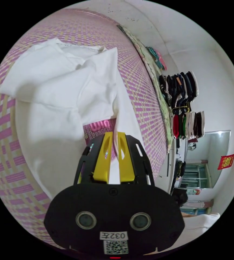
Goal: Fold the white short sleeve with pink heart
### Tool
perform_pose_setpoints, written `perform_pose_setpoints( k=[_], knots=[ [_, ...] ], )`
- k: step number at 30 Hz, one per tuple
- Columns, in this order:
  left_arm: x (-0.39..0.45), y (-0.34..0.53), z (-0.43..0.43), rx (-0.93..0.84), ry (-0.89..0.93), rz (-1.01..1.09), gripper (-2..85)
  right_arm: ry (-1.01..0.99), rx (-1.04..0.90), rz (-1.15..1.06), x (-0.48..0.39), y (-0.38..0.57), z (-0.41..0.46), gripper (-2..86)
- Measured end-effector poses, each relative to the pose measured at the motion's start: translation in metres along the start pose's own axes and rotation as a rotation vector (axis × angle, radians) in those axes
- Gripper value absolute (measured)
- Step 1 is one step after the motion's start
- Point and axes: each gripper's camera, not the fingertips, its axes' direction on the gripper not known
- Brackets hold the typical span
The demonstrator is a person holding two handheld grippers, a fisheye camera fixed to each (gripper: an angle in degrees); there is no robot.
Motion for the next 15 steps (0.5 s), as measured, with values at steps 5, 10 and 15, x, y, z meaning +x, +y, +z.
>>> perform_pose_setpoints(
  k=[5,10,15],
  knots=[
    [-0.032,0.022,-0.051,0.167,0.054,-0.037,-0.5,-0.056,0.128,0.015,0.052,-0.02,-0.034,3.1],
    [-0.073,0.039,-0.076,0.246,0.08,-0.133,-0.3,-0.145,0.204,-0.032,0.096,-0.08,-0.042,4.0],
    [-0.097,0.042,-0.087,0.306,0.094,-0.194,1.2,-0.345,0.272,-0.047,0.143,-0.177,-0.046,5.5]
  ],
)
